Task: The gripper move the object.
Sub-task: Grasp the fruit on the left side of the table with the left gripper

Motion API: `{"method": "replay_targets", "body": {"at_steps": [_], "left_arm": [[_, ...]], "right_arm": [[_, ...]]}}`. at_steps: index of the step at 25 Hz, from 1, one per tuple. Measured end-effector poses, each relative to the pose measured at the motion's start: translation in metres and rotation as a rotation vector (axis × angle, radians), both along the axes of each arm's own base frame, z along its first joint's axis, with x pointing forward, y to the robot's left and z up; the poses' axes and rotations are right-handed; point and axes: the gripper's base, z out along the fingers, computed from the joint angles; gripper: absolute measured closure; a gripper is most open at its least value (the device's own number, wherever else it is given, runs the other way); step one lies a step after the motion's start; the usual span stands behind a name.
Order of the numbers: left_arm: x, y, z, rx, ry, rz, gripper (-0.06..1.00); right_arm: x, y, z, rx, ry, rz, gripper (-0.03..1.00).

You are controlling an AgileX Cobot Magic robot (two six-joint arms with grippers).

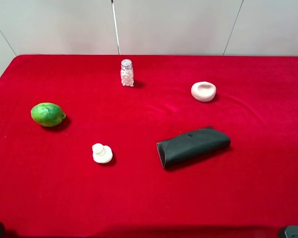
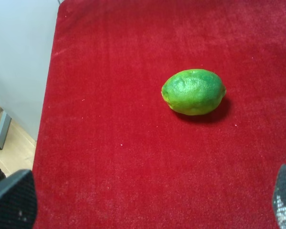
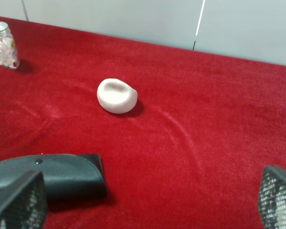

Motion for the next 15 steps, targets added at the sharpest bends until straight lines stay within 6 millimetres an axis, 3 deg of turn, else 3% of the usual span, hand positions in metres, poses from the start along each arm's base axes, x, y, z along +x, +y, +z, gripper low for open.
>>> {"method": "replay_targets", "body": {"at_steps": [15], "left_arm": [[0.0000, 0.0000, 0.0000, 0.000, 0.000, 0.000, -0.03]], "right_arm": [[0.0000, 0.0000, 0.0000, 0.000, 0.000, 0.000, 0.27]]}}
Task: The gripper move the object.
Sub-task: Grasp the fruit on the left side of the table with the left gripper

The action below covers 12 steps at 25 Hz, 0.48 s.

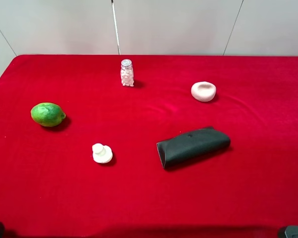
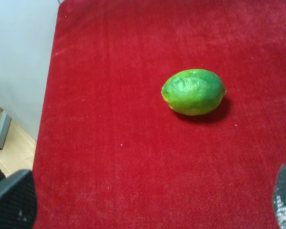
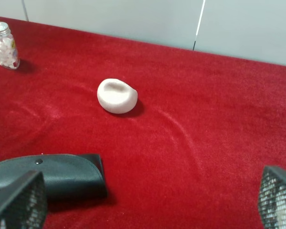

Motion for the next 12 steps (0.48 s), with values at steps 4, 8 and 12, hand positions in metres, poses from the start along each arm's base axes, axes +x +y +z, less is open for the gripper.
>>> {"method": "replay_targets", "body": {"at_steps": [4, 8, 12], "left_arm": [[0.0000, 0.0000, 0.0000, 0.000, 0.000, 0.000, -0.03], [0.0000, 0.0000, 0.0000, 0.000, 0.000, 0.000, -0.03], [0.0000, 0.0000, 0.0000, 0.000, 0.000, 0.000, -0.03]], "right_arm": [[0.0000, 0.0000, 0.0000, 0.000, 0.000, 0.000, 0.27], [0.0000, 0.0000, 0.0000, 0.000, 0.000, 0.000, 0.27], [0.0000, 0.0000, 0.0000, 0.000, 0.000, 0.000, 0.27]]}}
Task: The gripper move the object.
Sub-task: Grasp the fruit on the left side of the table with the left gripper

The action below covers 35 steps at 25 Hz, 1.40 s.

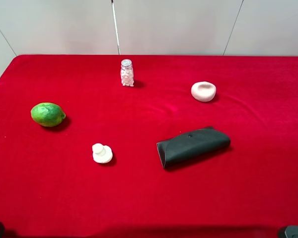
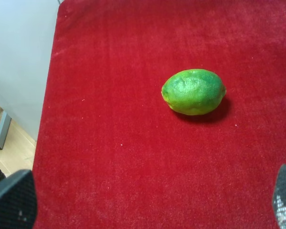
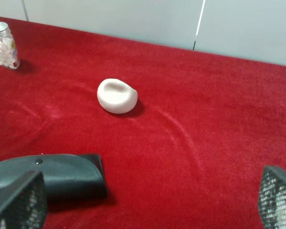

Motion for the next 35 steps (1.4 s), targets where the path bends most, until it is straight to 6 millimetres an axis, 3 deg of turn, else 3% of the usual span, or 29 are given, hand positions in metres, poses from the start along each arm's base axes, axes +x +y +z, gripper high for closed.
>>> {"method": "replay_targets", "body": {"at_steps": [35], "left_arm": [[0.0000, 0.0000, 0.0000, 0.000, 0.000, 0.000, -0.03]], "right_arm": [[0.0000, 0.0000, 0.0001, 0.000, -0.001, 0.000, 0.27]]}}
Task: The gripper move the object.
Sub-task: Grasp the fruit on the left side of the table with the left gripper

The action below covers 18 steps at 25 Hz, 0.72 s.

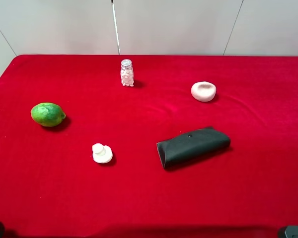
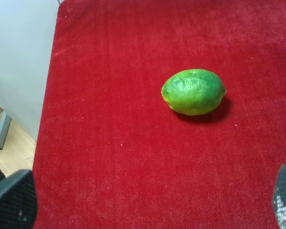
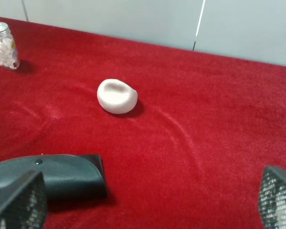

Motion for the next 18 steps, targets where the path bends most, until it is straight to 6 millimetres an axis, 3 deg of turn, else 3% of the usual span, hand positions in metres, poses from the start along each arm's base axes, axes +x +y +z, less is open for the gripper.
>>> {"method": "replay_targets", "body": {"at_steps": [18], "left_arm": [[-0.0001, 0.0000, 0.0003, 0.010, 0.000, -0.005, -0.03]], "right_arm": [[0.0000, 0.0000, 0.0000, 0.000, 0.000, 0.000, 0.27]]}}
